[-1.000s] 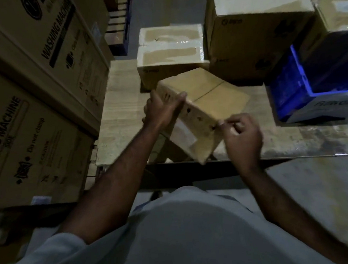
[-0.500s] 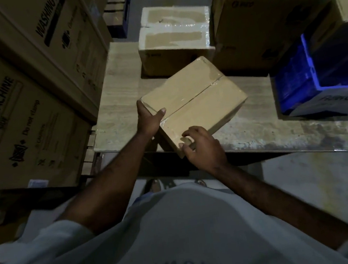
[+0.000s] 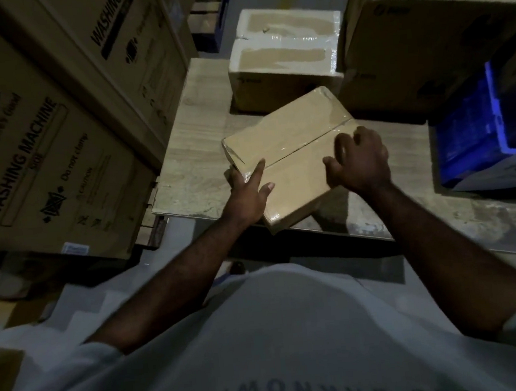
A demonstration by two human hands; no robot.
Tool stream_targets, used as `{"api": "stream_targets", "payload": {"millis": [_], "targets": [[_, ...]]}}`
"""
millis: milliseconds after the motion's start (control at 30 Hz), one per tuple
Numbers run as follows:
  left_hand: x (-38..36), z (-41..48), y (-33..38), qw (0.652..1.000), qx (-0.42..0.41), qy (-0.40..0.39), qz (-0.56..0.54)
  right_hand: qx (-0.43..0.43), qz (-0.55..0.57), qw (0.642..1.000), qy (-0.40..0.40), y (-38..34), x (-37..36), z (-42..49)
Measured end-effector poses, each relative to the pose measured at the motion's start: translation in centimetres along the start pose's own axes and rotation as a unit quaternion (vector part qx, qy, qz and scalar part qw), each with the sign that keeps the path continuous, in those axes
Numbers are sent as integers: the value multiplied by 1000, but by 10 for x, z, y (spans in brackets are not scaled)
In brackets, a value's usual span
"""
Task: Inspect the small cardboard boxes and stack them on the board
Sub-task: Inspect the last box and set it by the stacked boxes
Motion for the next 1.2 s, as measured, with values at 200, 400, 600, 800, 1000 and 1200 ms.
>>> {"api": "stream_targets", "payload": {"millis": [200, 400, 600, 800, 1000, 1200], "targets": [[20, 8, -7, 999, -38, 10, 18, -62, 74, 993, -62, 28, -1, 3], [12, -12, 2, 991, -15, 106, 81, -86, 76, 991, -64, 32, -8, -35], [-1, -29, 20, 991, 77, 107, 16, -51, 275, 956, -92, 54, -17, -37], [4, -34, 42, 983, 109, 131, 67, -36, 281, 957, -66, 46, -16, -49], [41, -52, 53, 957, 94, 241, 131, 21, 303, 952, -19, 18, 7, -63], [97, -44, 67, 933, 69, 324, 139, 70, 342, 937, 23, -22, 39, -47]]}}
Point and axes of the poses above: each hand's wrist, its own z-axis towards the middle knuckle, its own x-axis out of the back of the hand, y = z × x, the point moved 1 cm from there along z, towards the middle knuckle
